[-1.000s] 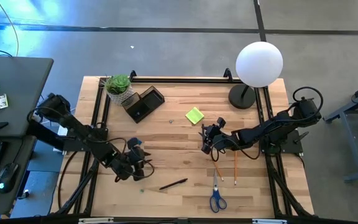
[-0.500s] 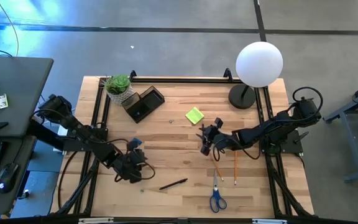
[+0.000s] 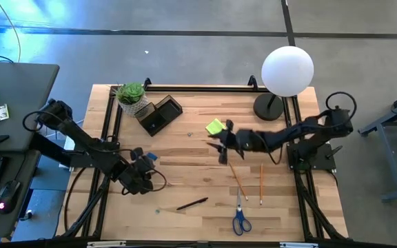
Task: Pick and place office supplies into organizer
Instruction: Put the yellow binder clip into the desk organizer
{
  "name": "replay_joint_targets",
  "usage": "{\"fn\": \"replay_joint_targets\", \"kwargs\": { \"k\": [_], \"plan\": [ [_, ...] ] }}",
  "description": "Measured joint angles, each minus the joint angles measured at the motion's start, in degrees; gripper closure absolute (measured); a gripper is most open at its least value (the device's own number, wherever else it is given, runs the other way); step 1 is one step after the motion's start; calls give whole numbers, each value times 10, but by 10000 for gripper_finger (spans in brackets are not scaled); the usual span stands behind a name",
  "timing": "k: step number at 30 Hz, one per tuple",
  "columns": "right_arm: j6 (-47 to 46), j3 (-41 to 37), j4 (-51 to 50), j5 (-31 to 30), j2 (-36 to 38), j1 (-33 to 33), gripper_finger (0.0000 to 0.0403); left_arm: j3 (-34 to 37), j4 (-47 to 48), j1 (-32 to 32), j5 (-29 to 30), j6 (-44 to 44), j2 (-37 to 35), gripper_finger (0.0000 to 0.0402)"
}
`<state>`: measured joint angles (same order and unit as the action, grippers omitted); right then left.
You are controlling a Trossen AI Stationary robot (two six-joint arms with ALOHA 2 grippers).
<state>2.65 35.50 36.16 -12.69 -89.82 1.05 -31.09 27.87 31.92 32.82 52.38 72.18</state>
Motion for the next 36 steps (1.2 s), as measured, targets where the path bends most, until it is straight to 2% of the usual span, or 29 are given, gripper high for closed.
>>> {"fn": "replay_joint_targets", "kwargs": {
  "k": [4,8,11,13,17,19,25,27,29,36],
  "plan": [
    [2,24,-38,23,0,-27,269,0,71,13,5,46,-10,287],
    [-2,22,-43,15,0,-11,269,0,176,31,21,143,-10,287],
    [-12,21,-56,-6,0,7,269,0,210,29,-1,188,-10,286],
    [-14,21,-56,-18,0,19,269,0,210,29,-26,184,-10,286],
    [-15,21,-60,-33,0,37,269,0,171,30,-97,90,-10,286],
    [-18,21,-65,-34,0,44,269,0,158,30,-107,74,-10,286],
    [-44,21,-90,-38,0,62,269,0,113,30,-110,151,-13,286],
    [-45,20,-98,-46,0,68,269,0,109,30,-136,169,-13,286],
    [-46,20,-106,-63,0,73,269,0,122,30,-151,195,-13,286],
    [-46,20,-120,-73,0,76,269,1,231,30,-137,266,-11,286]
  ]
}}
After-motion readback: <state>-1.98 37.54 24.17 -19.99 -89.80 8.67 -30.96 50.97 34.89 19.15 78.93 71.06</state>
